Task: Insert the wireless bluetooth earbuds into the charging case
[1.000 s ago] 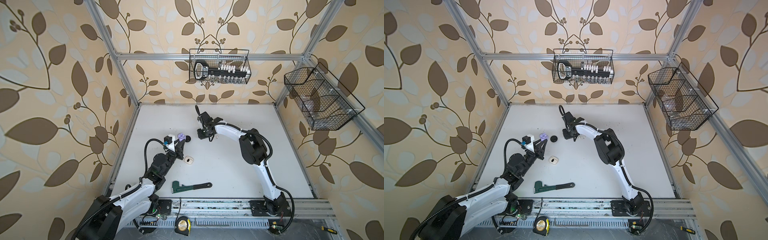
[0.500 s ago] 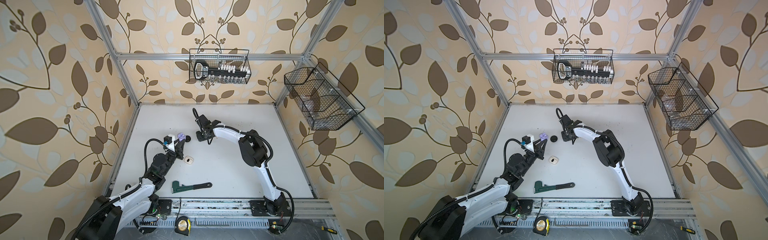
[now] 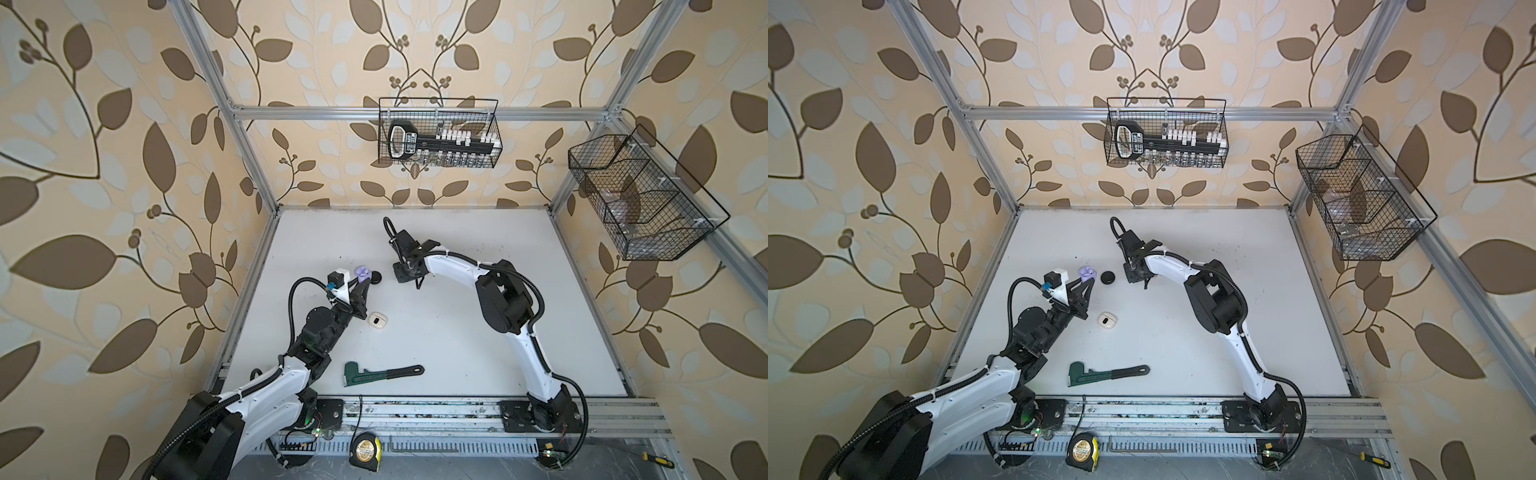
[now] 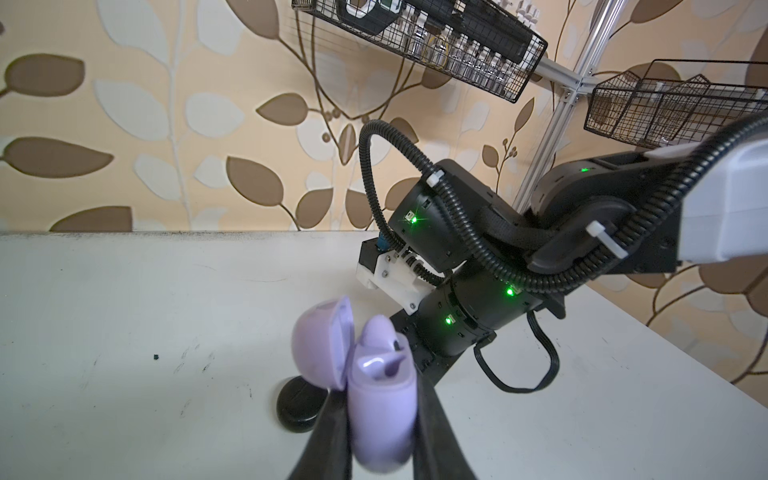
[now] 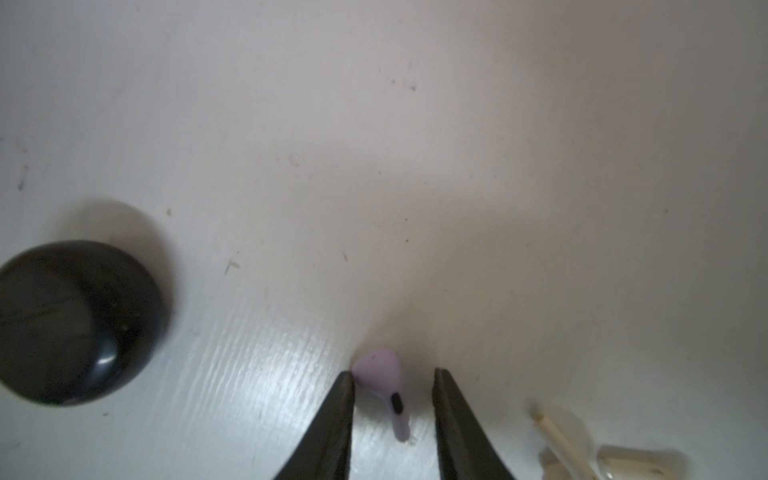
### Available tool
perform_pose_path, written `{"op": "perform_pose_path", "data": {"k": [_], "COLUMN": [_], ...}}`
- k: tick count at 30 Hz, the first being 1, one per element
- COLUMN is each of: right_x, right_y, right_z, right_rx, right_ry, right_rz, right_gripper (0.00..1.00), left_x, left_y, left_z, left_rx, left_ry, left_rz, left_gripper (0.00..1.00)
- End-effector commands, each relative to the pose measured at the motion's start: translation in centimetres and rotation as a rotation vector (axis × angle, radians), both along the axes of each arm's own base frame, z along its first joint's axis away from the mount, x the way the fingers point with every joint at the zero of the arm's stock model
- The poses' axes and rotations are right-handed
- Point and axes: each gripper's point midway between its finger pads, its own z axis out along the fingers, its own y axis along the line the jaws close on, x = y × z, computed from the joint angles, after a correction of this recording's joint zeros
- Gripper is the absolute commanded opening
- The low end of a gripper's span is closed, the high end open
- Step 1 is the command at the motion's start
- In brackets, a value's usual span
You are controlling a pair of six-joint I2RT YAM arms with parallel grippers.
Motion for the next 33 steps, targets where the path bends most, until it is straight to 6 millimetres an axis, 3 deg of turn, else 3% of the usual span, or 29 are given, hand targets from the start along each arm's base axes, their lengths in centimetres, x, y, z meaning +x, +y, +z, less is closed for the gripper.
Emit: {"op": "perform_pose_path", "data": {"k": [1,13,25,33], "right_x": [-0.27,-0.29,-0.46,-0.13], "right_y": [0.19,0.33,0.32,0.27], "right_z": [-1.00,-1.87,-1.98,-1.09], "right_rx": [-0.042,-0.058,-0.071,-0.067], "right_ry": [0.010,0.022,0.020,-0.002], "right_rz": [0.012,0.014,0.014,0.003], "right_gripper": [0.33,0.32,0.23,0.19], "left_x": [-0.12,-0.16,-0.17,-0.19], "left_y": [0.06,0.12,0.12,0.04], "left_z": [1.47,1.55,1.59,1.55], "left_rx": [-0.007,-0.009,-0.010,-0.010], "left_ry": [-0.054,-0.056,-0.057,-0.056], "left_rz": [0.005,0.006,0.006,0.002], "left_gripper": [0.00,0.00,0.00,0.00]}}
